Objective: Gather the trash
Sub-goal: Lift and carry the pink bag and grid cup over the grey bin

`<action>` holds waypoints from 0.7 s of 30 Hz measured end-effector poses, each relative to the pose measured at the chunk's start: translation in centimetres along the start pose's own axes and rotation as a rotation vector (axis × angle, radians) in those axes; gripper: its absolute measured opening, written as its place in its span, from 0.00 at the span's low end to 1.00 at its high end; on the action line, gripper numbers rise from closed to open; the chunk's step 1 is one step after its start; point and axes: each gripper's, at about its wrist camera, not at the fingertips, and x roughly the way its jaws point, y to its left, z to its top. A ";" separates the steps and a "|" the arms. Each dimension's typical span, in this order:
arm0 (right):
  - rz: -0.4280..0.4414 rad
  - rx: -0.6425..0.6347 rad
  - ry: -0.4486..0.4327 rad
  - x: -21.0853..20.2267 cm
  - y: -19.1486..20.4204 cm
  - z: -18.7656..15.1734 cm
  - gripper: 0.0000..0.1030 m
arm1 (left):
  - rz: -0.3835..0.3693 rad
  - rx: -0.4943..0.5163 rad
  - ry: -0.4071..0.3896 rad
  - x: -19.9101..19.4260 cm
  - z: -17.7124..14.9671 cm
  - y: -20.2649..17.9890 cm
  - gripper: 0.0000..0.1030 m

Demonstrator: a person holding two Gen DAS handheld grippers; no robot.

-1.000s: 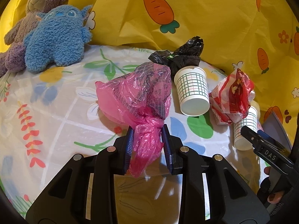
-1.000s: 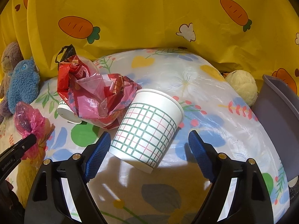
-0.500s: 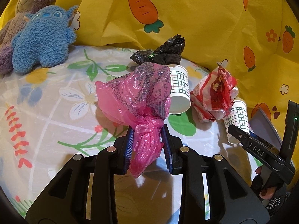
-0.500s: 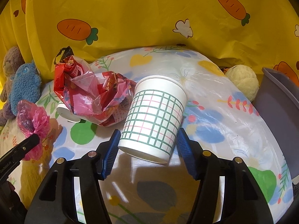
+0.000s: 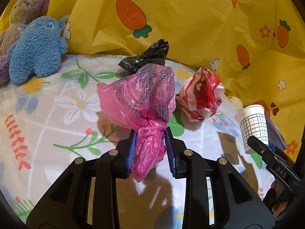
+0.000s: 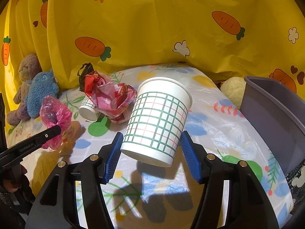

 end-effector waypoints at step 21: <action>0.019 0.008 -0.081 -5.5 -3.3 -0.9 0.59 | -0.095 0.118 -0.013 -3.0 -2.1 -9.3 0.28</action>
